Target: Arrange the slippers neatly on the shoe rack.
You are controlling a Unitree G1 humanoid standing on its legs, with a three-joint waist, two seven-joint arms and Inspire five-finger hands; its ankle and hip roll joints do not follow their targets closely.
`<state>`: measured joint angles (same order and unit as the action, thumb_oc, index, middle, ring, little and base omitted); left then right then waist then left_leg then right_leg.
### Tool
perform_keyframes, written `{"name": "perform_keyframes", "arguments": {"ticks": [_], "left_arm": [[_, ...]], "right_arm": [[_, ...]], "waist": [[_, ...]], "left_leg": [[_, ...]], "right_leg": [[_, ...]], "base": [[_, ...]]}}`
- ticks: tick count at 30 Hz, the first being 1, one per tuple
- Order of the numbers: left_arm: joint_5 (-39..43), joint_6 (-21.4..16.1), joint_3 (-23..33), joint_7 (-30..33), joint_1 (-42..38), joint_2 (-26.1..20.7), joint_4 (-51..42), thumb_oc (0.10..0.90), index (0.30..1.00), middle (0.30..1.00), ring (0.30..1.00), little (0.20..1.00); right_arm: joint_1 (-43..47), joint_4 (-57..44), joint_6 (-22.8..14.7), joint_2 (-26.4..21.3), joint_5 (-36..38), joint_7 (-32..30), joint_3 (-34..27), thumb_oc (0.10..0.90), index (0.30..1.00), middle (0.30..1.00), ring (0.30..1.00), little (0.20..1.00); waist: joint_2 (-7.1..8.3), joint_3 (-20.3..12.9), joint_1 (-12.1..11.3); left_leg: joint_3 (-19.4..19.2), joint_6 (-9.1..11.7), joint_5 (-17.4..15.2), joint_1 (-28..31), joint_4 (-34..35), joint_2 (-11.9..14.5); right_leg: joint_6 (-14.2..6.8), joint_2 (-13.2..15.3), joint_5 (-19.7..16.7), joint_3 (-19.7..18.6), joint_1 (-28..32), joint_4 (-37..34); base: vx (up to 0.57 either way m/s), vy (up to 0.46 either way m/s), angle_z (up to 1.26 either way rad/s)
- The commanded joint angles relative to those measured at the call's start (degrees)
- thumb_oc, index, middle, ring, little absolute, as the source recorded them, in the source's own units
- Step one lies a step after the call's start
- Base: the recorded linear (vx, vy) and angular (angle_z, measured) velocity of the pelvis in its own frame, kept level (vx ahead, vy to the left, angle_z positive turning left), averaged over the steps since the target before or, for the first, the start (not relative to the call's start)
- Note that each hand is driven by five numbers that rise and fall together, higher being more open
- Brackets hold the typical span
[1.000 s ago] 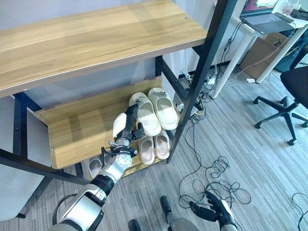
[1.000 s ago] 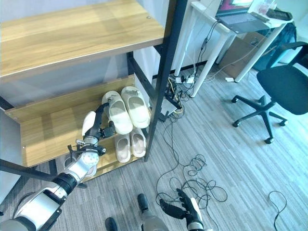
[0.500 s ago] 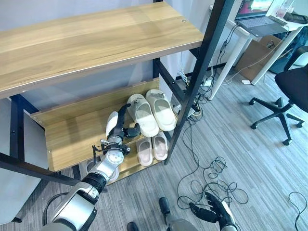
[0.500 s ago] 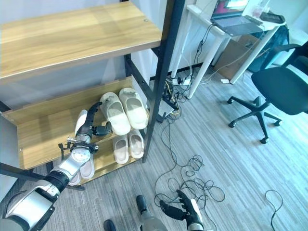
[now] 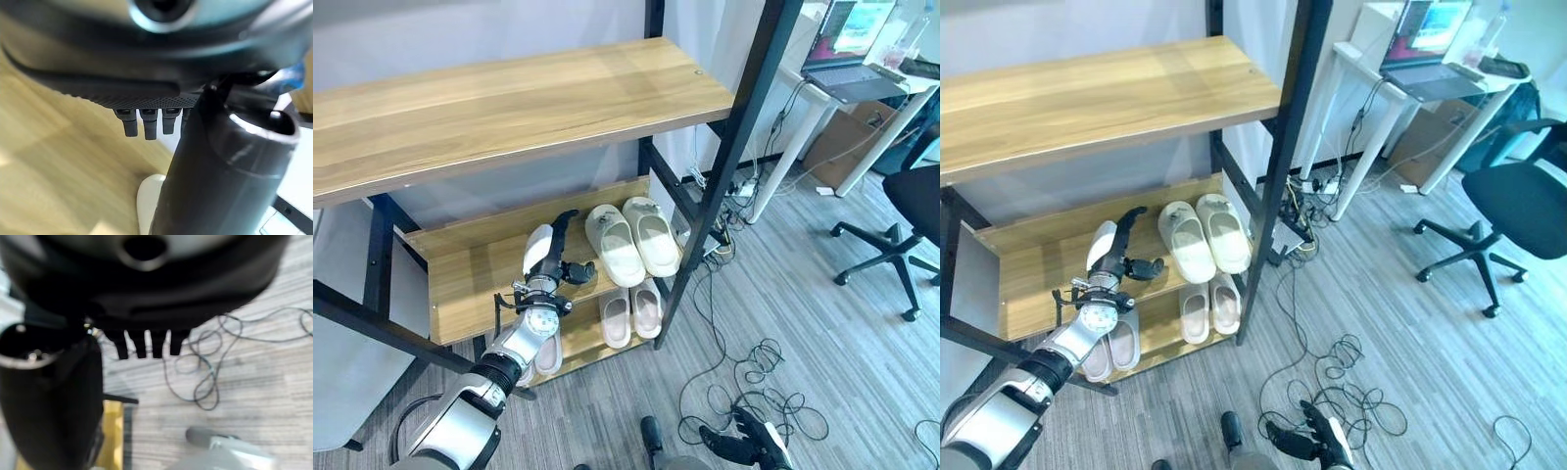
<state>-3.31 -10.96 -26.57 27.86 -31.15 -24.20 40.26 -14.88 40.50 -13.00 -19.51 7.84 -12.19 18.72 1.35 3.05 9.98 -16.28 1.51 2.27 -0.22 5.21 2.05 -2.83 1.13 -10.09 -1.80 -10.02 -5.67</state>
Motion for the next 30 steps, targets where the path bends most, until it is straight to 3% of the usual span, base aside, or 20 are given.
{"name": "perform_keyframes", "arguments": {"ticks": [1,11,13,16,20,21,25,30], "left_arm": [[4.4,-6.8,5.6,2.0,0.1,-0.4,-7.9,0.800,0.900,0.900,0.900,0.900],[17.9,-10.2,9.6,-7.5,15.2,0.3,-22.9,0.800,0.900,0.900,0.900,0.900],[25.9,-10.7,11.0,-13.5,21.3,-0.3,-27.4,0.800,0.900,0.900,0.900,0.900],[27.7,-10.5,12.5,-15.3,24.7,-1.0,-29.5,0.800,0.900,0.900,0.900,0.900],[32.3,-10.3,14.6,-19.2,28.3,-2.3,-30.2,0.800,0.900,0.900,0.900,0.900],[36.5,-9.3,15.7,-23.2,30.6,-3.2,-29.8,0.800,0.900,0.900,0.900,0.900],[33.4,-8.2,16.8,-24.3,32.0,-5.8,-25.0,0.800,0.900,0.900,0.900,0.900],[32.6,-7.2,18.5,-25.1,33.1,-5.5,-16.2,0.800,0.900,0.900,0.900,0.900]], "right_arm": [[-0.9,-0.5,-1.5,-0.1,1.1,-0.4,-2.0,0.800,0.900,0.900,0.900,0.900],[1.6,5.0,0.4,3.2,0.8,-0.5,-2.5,0.800,0.900,0.900,0.900,0.900],[2.9,8.4,1.2,4.4,1.4,-0.2,-2.3,0.800,0.900,0.900,0.900,0.900],[4.3,12.2,1.8,5.5,1.9,-0.2,-2.6,0.800,0.900,0.900,0.900,0.900],[4.8,15.5,2.1,6.5,1.9,0.1,-2.4,0.800,0.900,0.900,0.900,0.900],[4.7,17.3,2.7,6.9,1.9,1.1,-2.4,0.800,0.900,0.900,0.900,0.900],[4.7,20.0,3.1,7.4,1.9,2.3,-2.4,0.800,0.900,0.900,0.900,0.900],[5.6,22.9,3.4,7.5,2.1,3.0,-2.8,0.800,0.900,0.900,0.900,0.900]], "waist": [[-0.60,-2.7,-0.9],[0.60,-4.2,-4.0],[1.23,-4.9,-5.6],[1.64,-5.3,-6.7],[1.93,-5.6,-7.8],[1.88,-5.9,-8.3],[1.58,-6.4,-8.8],[0.92,-6.7,-9.1]], "left_leg": [[5.4,2.7,-2.7,-1.8,-0.2,1.3],[6.6,2.2,-2.8,0.3,-0.2,0.9],[7.1,2.1,-3.0,1.0,-0.2,0.8],[7.7,2.0,-3.0,1.2,-0.2,0.7],[8.3,2.0,-3.0,1.5,-0.2,0.6],[8.4,2.0,-3.1,1.8,-0.2,0.5],[9.0,2.0,-3.0,2.1,-0.2,0.1],[9.8,1.8,-2.9,2.2,-0.2,-0.4]], "right_leg": [[-5.6,1.9,8.4,3.8,4.9,0.7],[-5.6,2.1,8.3,5.6,7.8,0.8],[-5.6,2.1,8.4,6.5,8.7,0.7],[-5.5,2.2,8.5,7.1,9.2,0.9],[-5.6,2.3,8.6,7.7,9.9,0.8],[-5.6,2.4,8.7,8.0,10.2,0.9],[-5.5,2.7,8.8,8.5,11.0,0.9],[-5.5,3.1,8.6,8.9,11.2,1.0]], "base": [[0.02,0.035,0.04],[-0.01,0.033,0.09],[-0.05,0.030,0.04],[-0.04,0.020,0.08],[-0.04,0.016,0.13],[-0.04,0.025,0.12],[-0.04,0.023,0.08],[-0.05,0.032,0.14]]}}
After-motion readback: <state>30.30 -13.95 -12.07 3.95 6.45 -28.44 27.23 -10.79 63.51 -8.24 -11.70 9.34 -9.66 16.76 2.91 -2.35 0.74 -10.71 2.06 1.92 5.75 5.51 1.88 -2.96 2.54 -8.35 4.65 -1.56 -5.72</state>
